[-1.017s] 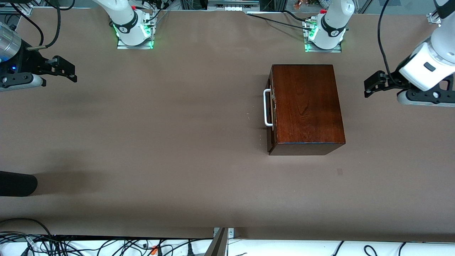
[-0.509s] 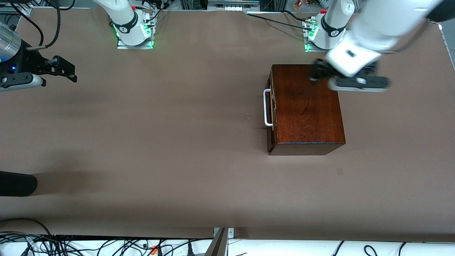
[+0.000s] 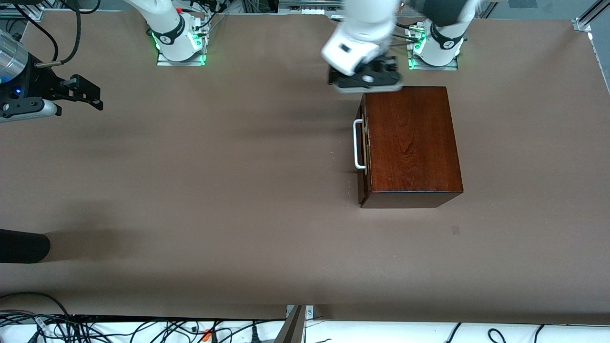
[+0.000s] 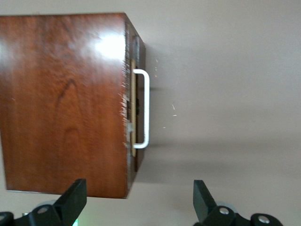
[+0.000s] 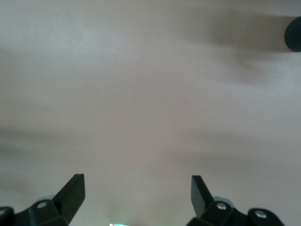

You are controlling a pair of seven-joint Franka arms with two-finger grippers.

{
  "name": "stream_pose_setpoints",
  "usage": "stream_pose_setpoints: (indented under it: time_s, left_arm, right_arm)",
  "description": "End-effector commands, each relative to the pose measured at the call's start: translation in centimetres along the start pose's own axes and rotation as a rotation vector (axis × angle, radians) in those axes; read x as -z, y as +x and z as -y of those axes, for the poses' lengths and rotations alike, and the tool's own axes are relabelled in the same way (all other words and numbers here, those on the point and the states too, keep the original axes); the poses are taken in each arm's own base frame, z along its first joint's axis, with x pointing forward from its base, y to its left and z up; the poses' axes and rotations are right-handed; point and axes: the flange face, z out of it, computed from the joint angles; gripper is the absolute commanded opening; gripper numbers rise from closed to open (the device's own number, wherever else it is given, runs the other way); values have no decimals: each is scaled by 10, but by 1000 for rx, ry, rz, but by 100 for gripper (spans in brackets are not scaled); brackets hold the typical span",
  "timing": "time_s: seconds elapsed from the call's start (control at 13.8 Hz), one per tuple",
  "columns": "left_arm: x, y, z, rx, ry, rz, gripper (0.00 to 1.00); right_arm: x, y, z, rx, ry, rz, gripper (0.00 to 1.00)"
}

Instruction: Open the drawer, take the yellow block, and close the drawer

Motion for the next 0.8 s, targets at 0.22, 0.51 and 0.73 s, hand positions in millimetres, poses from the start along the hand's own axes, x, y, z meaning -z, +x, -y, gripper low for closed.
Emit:
stream_pose_setpoints:
  time_s: [0.22,0.51,0.73]
  left_arm:
    - [-54,-2,-55,-37,55,-29,100]
    - [-101,13,-72,-34,97,-60,100]
    - [-148,20,-83,-42,160,-62,100]
  right_arm:
    - [4,0,-2,-10,-11,1,100]
    - [4,1,-1,-10,-10,-2,100]
    - [3,1,-1,-10,-10,1,100]
